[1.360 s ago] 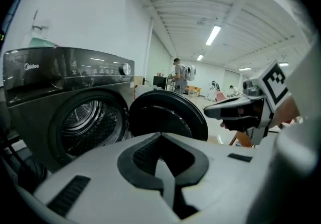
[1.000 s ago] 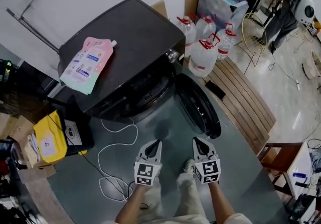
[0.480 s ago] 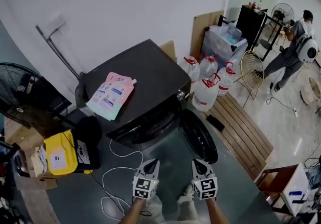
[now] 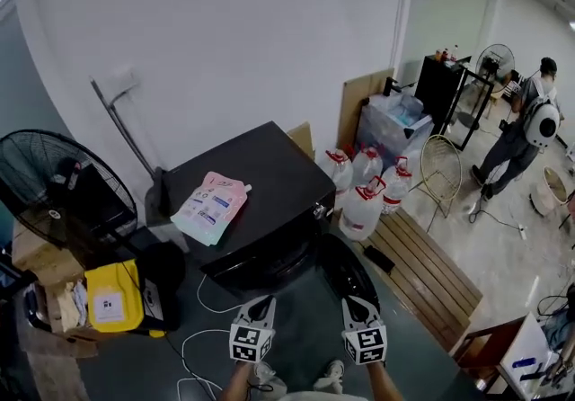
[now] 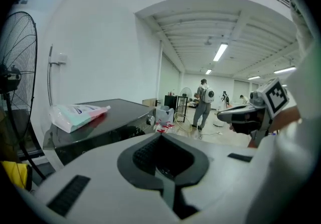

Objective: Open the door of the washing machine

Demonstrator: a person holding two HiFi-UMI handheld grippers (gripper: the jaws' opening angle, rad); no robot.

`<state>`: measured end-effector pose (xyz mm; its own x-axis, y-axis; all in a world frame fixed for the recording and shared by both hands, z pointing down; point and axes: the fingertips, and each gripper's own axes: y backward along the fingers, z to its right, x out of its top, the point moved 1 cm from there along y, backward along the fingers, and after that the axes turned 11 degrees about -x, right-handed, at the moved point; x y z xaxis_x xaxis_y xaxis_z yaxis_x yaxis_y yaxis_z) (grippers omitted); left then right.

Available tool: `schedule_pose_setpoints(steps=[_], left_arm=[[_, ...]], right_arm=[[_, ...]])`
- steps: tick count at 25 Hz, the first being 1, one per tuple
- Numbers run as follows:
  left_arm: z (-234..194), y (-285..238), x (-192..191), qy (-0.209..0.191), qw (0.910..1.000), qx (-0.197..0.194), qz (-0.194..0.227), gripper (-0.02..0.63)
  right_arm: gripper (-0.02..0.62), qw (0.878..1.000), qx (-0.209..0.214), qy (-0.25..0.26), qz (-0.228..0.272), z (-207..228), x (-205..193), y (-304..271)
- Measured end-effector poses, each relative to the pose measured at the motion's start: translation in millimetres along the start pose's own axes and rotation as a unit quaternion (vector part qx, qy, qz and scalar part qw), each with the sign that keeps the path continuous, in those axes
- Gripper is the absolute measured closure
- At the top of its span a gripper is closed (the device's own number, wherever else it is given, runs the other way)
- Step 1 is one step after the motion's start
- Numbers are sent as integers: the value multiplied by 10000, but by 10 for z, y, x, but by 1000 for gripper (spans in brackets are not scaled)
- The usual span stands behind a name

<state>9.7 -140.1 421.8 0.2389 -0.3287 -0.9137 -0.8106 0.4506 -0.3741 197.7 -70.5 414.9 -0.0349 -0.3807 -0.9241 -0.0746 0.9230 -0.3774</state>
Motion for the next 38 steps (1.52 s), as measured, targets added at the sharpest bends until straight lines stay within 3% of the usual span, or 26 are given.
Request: schedule_pose_setpoints(steps=[11, 20, 27, 38], left_arm=[[134, 229, 457, -149, 9990, 227, 345, 598], [154, 372, 607, -228, 9978, 313, 536, 598], [85, 432, 604, -73, 9971, 381, 654, 598], [98, 426, 560, -31, 9976, 351, 598, 598]], right_arm=[[597, 9983, -241, -13, 524, 380, 491, 284], [597, 9973, -374, -6, 626, 490, 502, 432], [597, 9974, -385, 7, 607, 457, 515, 460], [597, 9975, -455, 0, 539, 504, 479, 504]])
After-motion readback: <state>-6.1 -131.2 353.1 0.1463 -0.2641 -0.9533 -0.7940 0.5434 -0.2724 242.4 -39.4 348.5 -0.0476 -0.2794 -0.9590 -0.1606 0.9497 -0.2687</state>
